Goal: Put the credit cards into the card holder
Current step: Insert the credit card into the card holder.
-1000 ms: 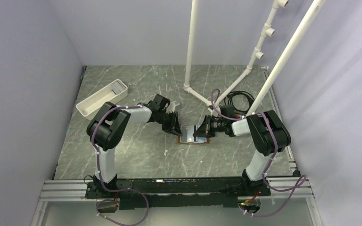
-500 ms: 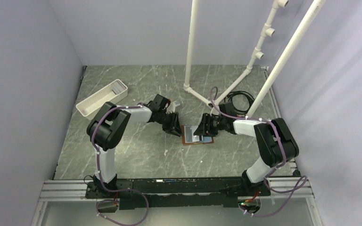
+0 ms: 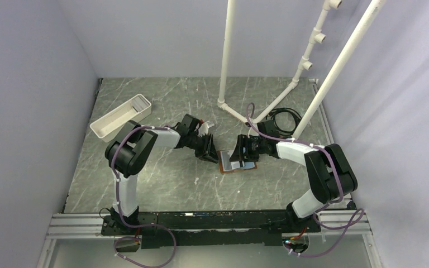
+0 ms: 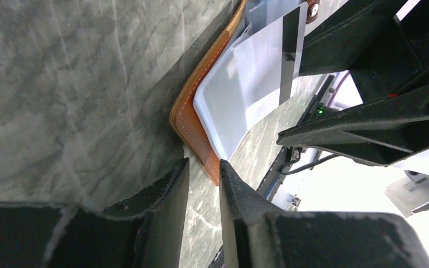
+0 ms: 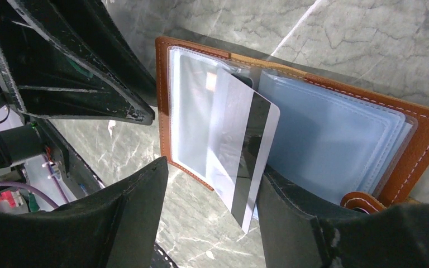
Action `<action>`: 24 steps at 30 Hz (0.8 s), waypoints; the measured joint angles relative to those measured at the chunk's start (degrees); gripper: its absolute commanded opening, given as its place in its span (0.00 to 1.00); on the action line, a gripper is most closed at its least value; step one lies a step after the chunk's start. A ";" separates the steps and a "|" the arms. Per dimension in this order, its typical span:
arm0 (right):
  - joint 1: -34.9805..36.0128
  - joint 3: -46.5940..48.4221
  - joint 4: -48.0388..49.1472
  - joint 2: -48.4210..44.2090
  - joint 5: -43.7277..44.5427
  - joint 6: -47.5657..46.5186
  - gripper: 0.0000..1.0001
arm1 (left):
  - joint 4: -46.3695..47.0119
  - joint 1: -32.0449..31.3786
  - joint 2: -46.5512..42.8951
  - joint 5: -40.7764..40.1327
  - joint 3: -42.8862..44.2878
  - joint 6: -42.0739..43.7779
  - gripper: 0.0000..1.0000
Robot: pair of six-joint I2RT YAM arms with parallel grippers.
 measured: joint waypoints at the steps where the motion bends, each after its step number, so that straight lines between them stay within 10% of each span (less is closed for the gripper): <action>1: 0.00 0.02 -0.04 0.00 -0.02 0.02 0.60 | 1.36 0.00 0.42 0.66 -0.31 -0.96 0.32; 10: -0.02 0.02 -0.13 -0.11 0.04 0.02 0.62 | 11.10 0.13 3.32 4.24 -2.89 -7.80 0.00; 24: 0.04 0.87 -5.64 -3.06 4.85 -1.99 0.66 | 12.66 2.21 3.30 5.09 -4.15 -8.04 0.00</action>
